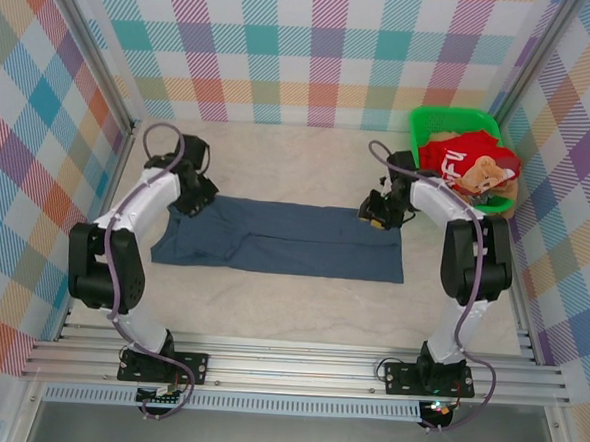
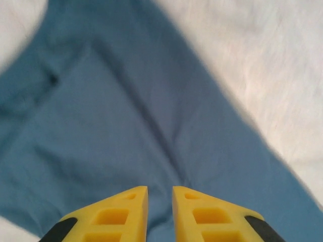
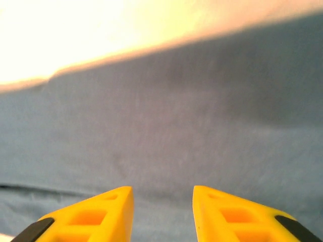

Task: Fold and stack the t-shirts

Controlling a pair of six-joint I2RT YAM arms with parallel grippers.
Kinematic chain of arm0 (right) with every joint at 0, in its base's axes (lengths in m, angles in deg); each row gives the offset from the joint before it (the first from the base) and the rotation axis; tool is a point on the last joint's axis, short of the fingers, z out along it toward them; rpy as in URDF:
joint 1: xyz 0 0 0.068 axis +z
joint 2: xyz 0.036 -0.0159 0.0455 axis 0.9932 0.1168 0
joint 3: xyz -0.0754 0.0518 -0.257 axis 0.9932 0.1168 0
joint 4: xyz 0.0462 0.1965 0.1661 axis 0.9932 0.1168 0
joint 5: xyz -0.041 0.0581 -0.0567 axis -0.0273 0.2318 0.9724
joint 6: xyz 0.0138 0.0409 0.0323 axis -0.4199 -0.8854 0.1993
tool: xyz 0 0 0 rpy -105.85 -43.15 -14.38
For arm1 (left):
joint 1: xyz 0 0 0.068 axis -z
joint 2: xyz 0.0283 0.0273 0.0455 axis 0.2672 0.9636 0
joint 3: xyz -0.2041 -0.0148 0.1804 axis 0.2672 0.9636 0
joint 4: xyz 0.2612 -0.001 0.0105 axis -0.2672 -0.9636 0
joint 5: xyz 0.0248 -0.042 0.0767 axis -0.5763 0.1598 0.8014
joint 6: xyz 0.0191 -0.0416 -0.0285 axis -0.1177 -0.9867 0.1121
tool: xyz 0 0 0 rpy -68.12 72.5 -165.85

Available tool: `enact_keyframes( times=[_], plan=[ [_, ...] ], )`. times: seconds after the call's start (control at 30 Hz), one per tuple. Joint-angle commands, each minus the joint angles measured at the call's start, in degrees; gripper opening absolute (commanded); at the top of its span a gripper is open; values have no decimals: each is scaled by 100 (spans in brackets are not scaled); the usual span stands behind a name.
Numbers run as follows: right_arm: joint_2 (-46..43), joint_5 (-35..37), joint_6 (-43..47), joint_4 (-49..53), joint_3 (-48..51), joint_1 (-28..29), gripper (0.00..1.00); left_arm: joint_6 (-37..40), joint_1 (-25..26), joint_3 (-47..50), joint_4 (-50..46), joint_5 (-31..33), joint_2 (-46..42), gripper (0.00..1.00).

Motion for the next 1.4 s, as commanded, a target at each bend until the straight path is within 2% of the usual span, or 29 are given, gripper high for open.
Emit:
enact_keyframes(
  times=[0.0,0.13,0.3,0.47,0.6,0.73,0.9,1.0,1.37],
  plan=[
    [462,227,297,409,-481,-5,35,-989,345,501,161,-455,331,17],
    [808,399,320,610,-861,-25,35,-1097,697,856,327,-466,727,12],
    [921,437,237,699,-883,-23,35,-1177,949,1184,825,-777,864,11],
    [810,415,231,646,-681,-26,35,-1164,1240,972,407,-317,706,11],
    [751,485,269,656,-583,-23,35,-1342,1386,998,218,-235,638,11],
    [738,557,353,703,-625,-25,35,-1510,1526,863,-93,158,428,14],
    [806,535,407,769,-706,-23,36,-1757,1600,859,94,-275,479,15],
    [800,498,403,778,-705,-23,36,-1886,1750,854,209,-322,492,15],
    [685,480,412,780,-643,-25,36,-1830,1834,953,644,-774,823,15]
  ],
)
